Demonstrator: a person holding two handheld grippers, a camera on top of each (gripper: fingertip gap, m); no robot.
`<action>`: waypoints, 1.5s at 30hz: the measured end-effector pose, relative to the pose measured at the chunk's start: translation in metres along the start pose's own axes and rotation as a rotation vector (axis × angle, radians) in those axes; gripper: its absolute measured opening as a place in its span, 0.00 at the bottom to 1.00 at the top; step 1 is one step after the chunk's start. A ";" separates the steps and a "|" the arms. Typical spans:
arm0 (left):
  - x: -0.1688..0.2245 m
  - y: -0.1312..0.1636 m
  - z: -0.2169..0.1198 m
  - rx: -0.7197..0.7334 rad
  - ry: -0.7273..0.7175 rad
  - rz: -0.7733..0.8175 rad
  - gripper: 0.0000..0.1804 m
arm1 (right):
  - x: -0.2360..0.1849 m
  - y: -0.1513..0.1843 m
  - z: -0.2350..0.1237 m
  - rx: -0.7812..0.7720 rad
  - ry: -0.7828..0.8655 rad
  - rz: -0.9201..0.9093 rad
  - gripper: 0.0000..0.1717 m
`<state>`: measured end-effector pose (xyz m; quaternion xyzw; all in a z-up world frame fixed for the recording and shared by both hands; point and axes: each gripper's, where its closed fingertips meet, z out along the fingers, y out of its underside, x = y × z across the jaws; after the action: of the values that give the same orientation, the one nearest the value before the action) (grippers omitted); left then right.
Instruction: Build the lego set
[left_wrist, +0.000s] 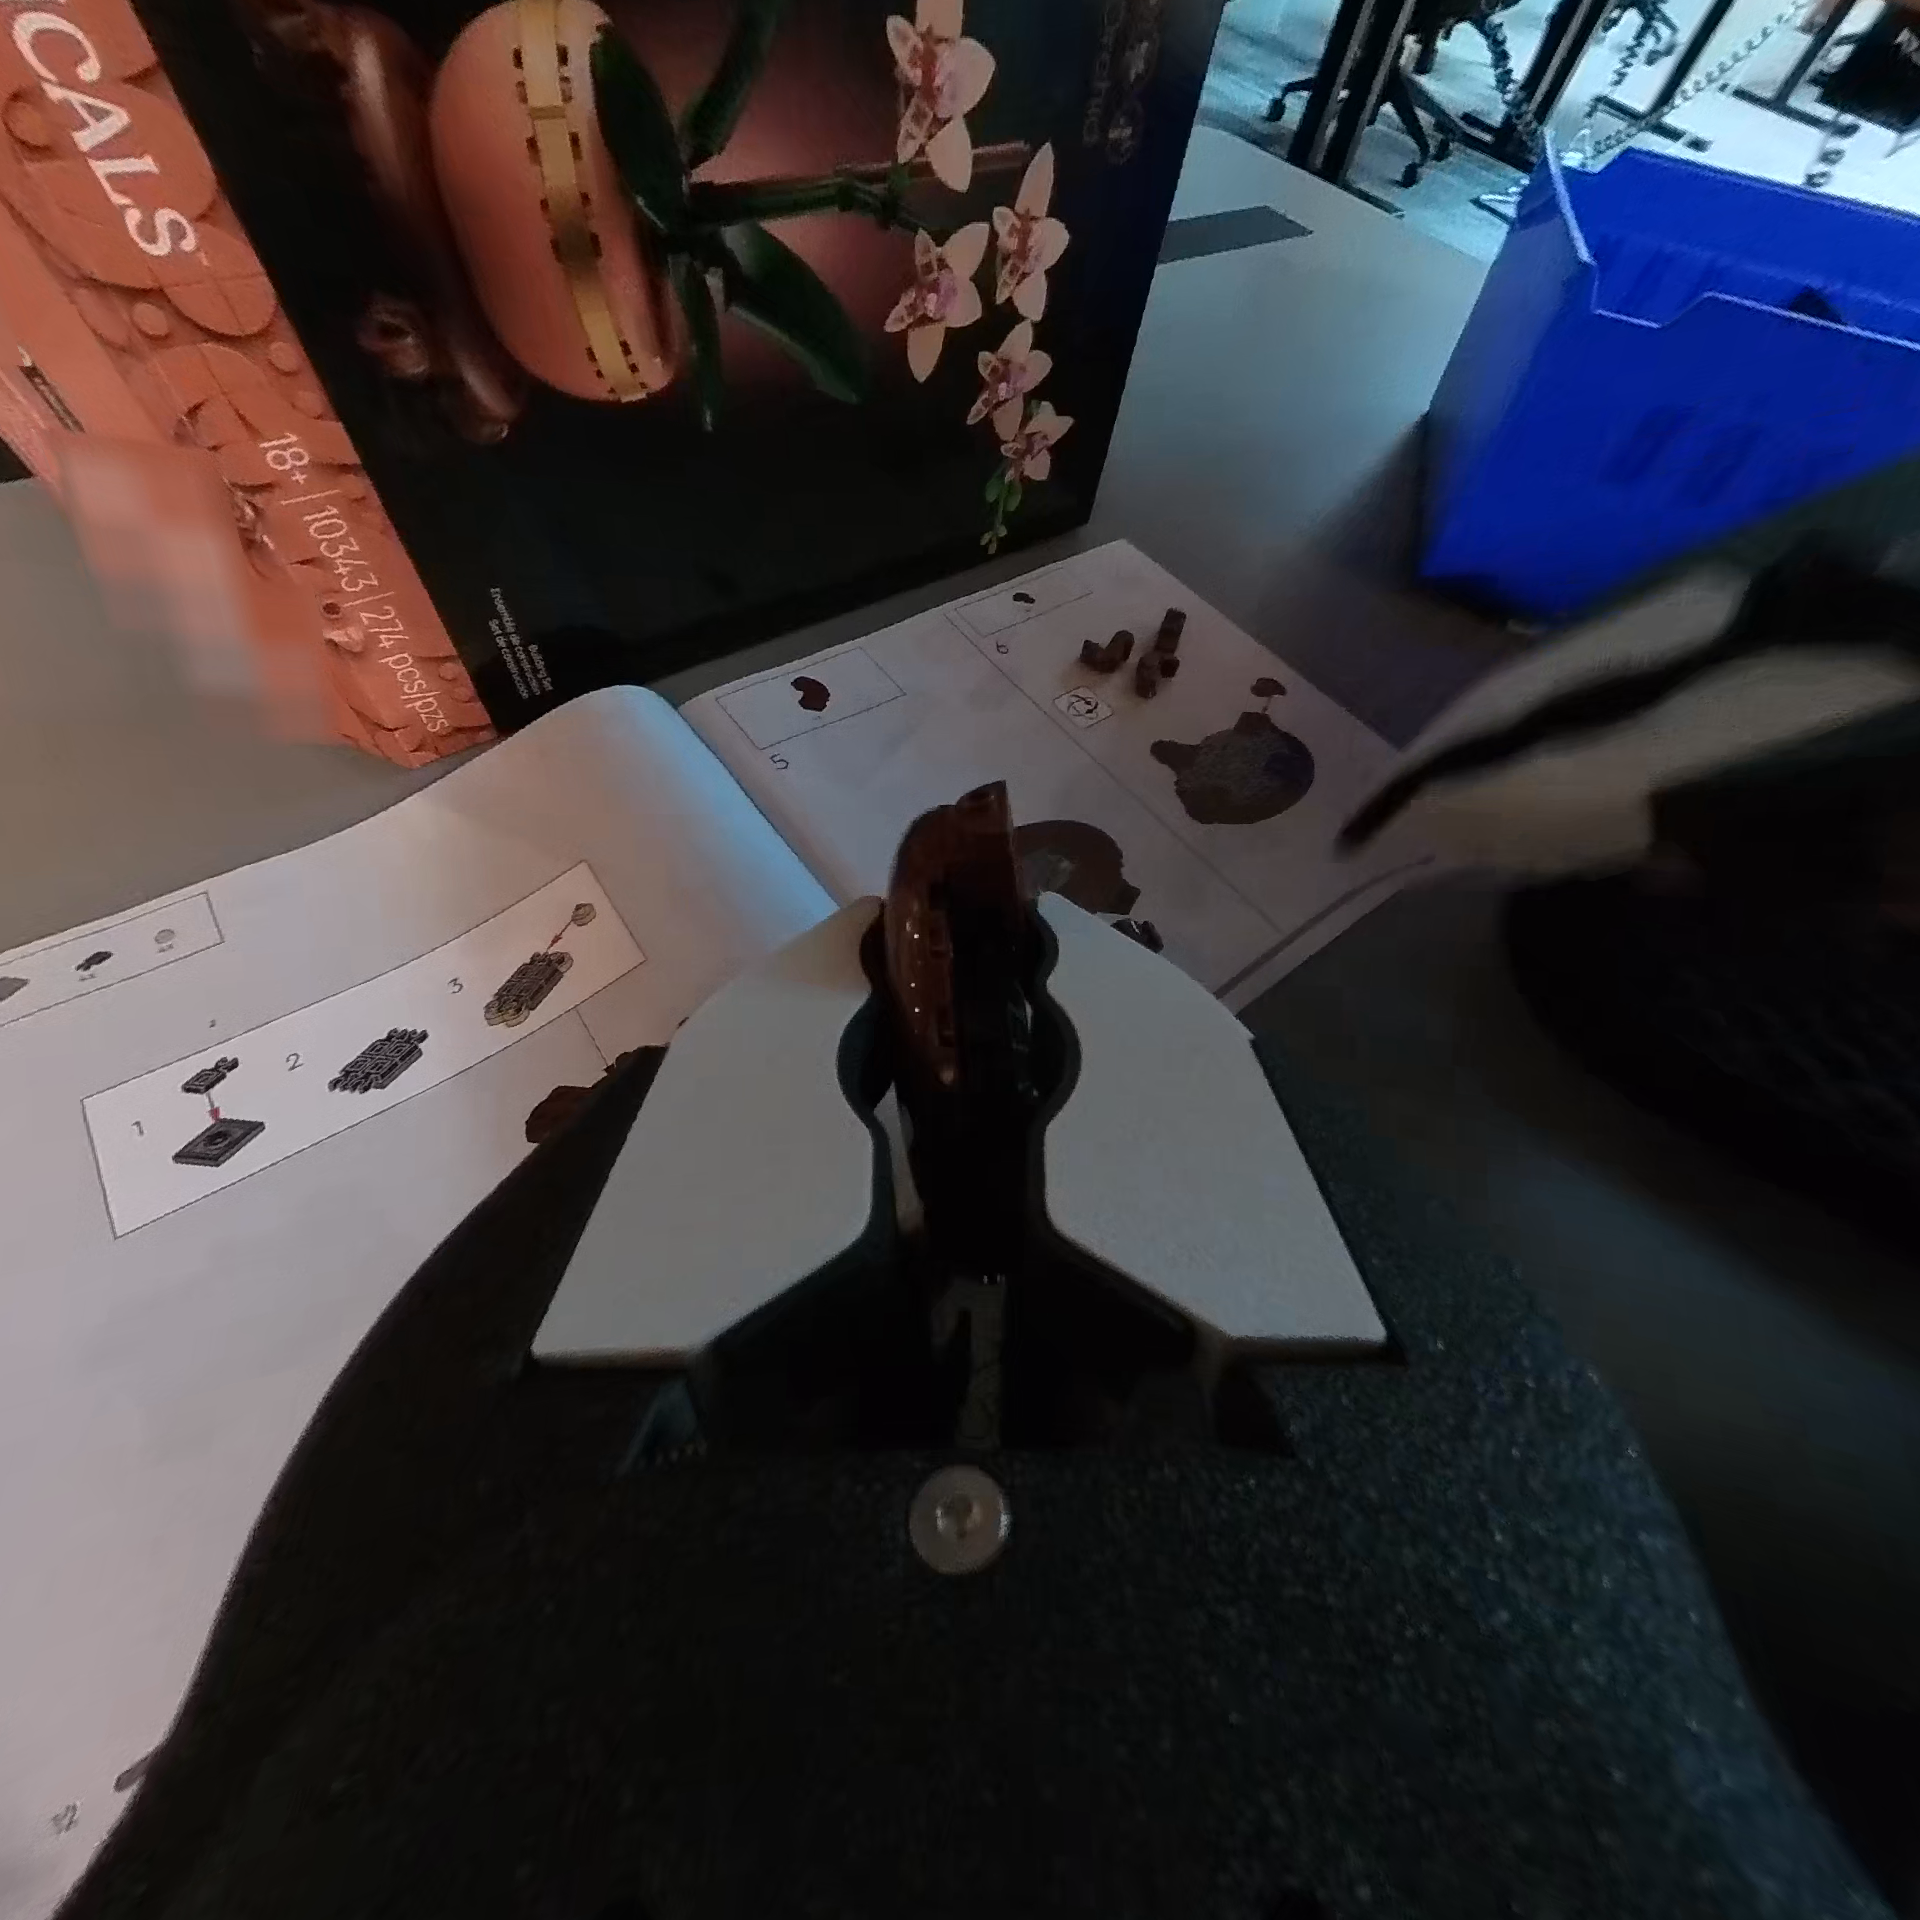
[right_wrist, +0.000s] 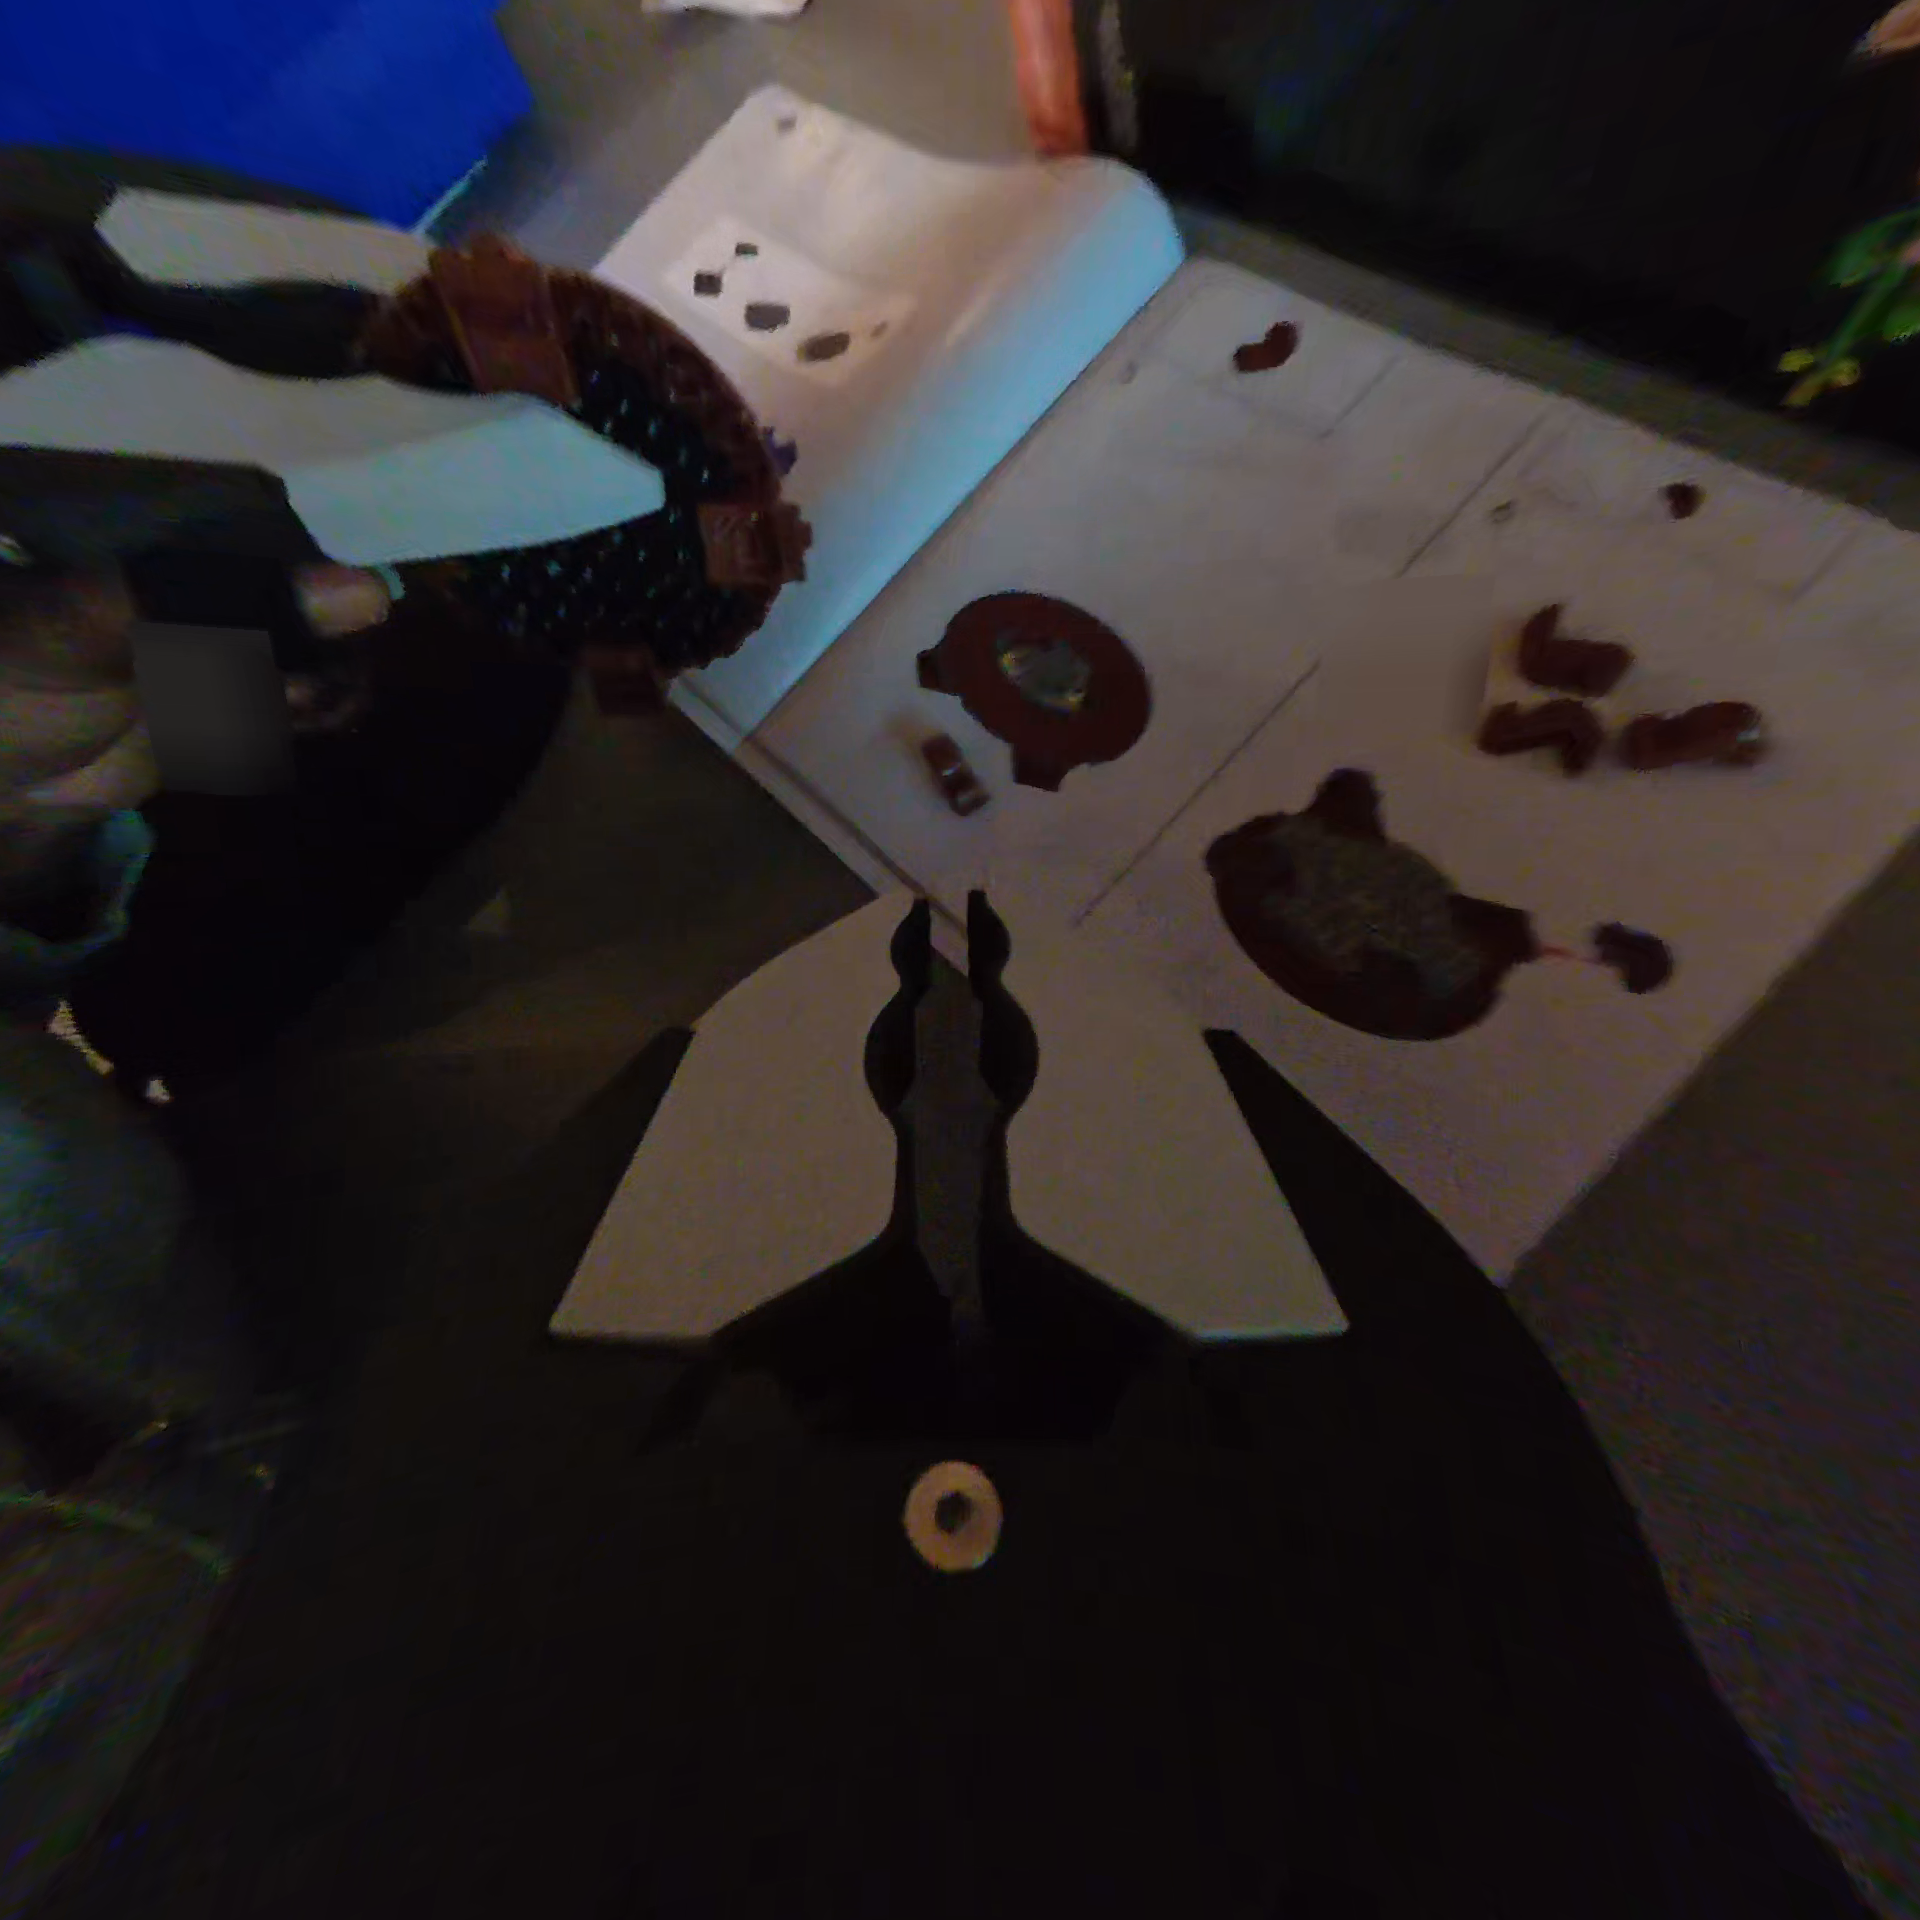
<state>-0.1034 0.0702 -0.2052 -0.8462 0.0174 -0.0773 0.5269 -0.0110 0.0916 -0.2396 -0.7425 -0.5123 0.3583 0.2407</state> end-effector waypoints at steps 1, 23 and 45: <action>0.001 0.000 0.000 0.001 0.007 0.004 0.12 | -0.002 0.001 0.007 -0.007 0.012 -0.024 0.03; -0.003 -0.011 -0.002 0.038 0.075 -0.093 0.12 | -0.027 -0.112 -0.026 0.598 -0.643 0.490 0.03; 0.009 -0.035 -0.002 0.161 0.041 -0.160 0.12 | -0.052 -0.121 -0.029 0.716 -0.254 0.151 0.03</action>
<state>-0.0969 0.0833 -0.1725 -0.7982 -0.0455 -0.1373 0.5848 -0.0708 0.0870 -0.1187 -0.5970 -0.3245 0.6201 0.3922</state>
